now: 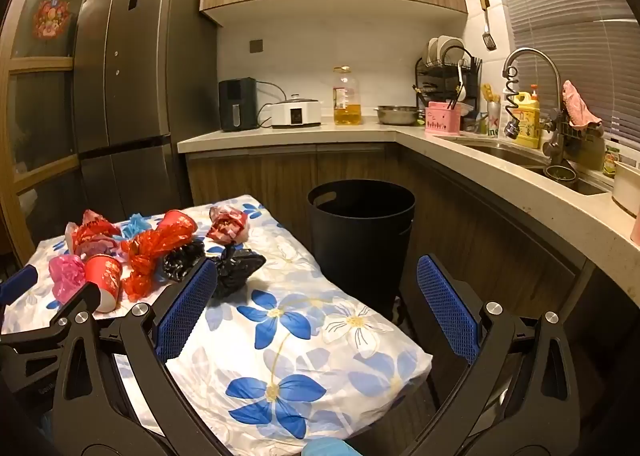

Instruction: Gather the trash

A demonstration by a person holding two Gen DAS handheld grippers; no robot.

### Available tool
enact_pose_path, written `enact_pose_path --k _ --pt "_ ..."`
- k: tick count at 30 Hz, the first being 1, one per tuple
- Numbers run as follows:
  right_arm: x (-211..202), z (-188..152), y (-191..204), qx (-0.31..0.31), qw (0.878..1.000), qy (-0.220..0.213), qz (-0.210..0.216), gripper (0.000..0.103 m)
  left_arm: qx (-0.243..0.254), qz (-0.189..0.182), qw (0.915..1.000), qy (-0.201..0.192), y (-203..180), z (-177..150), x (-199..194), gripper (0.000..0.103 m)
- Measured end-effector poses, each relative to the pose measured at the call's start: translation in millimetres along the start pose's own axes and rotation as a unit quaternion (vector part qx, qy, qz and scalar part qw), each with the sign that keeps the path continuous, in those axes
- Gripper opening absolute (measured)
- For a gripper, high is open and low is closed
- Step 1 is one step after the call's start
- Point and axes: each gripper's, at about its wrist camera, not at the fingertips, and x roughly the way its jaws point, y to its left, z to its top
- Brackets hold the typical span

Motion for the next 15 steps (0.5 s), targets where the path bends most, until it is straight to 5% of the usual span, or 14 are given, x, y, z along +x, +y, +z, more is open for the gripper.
enact_pose_path --k 15 --pt "-1.7 2.6 -0.4 0.002 1.000 0.000 0.001 0.099 0.001 -0.001 1.0000 -0.001 -2.1 0.4 -0.6 0.098"
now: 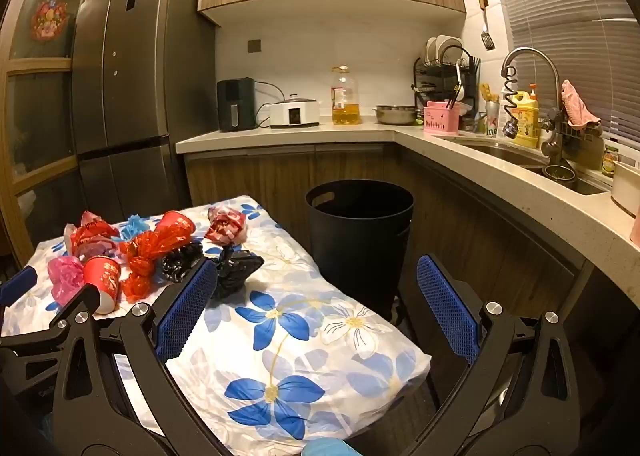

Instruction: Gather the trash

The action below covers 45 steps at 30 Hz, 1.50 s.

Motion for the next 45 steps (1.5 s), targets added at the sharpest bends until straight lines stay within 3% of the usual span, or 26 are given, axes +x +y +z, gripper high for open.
enact_pose_path --k 45 --pt "8.1 -6.9 5.4 -0.004 1.000 0.011 0.005 0.099 -0.002 0.003 1.0000 0.004 4.0 -1.6 6.1 0.098"
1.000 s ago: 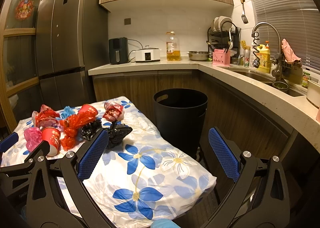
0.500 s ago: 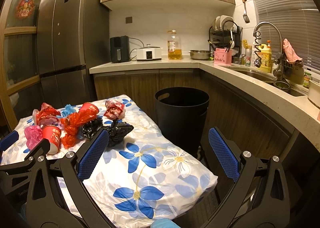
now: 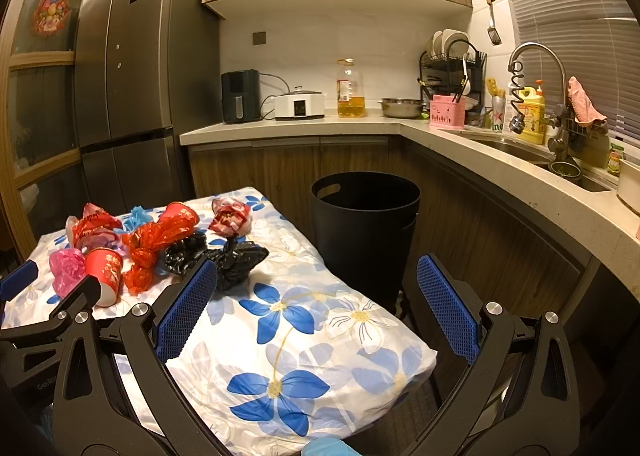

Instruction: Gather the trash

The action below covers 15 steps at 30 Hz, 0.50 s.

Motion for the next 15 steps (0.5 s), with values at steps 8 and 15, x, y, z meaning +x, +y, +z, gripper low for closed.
enact_pose_path --k 8,15 --pt "1.0 -1.9 1.9 -0.001 1.000 0.001 0.001 0.099 -0.001 0.000 1.0000 0.000 0.2 0.0 0.2 0.098" --pt "3.1 -3.2 3.2 -0.003 1.000 0.006 0.002 0.099 -0.001 0.000 1.0000 0.000 0.5 -1.3 -0.5 0.098"
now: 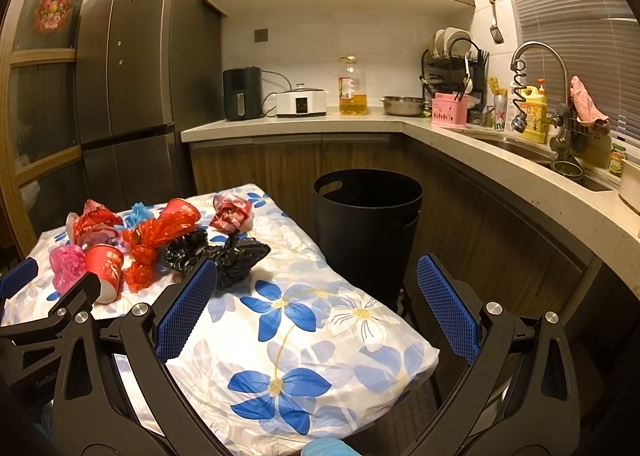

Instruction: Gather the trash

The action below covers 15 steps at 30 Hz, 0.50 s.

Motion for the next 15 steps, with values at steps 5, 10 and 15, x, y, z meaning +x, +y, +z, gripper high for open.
enact_pose_path --k 5,10,15 --pt "0.1 -0.3 0.2 -0.001 1.000 0.001 0.001 0.099 0.000 0.000 1.0000 0.001 0.3 -0.5 0.4 0.098" --pt "1.0 -1.3 0.1 -0.002 1.000 0.004 0.002 0.099 -0.002 0.001 1.0000 0.001 1.4 -3.8 1.4 0.098" --pt "1.7 -1.2 0.0 -0.002 1.000 0.005 0.003 0.099 -0.003 0.001 1.0000 0.002 2.9 -6.5 3.6 0.098"
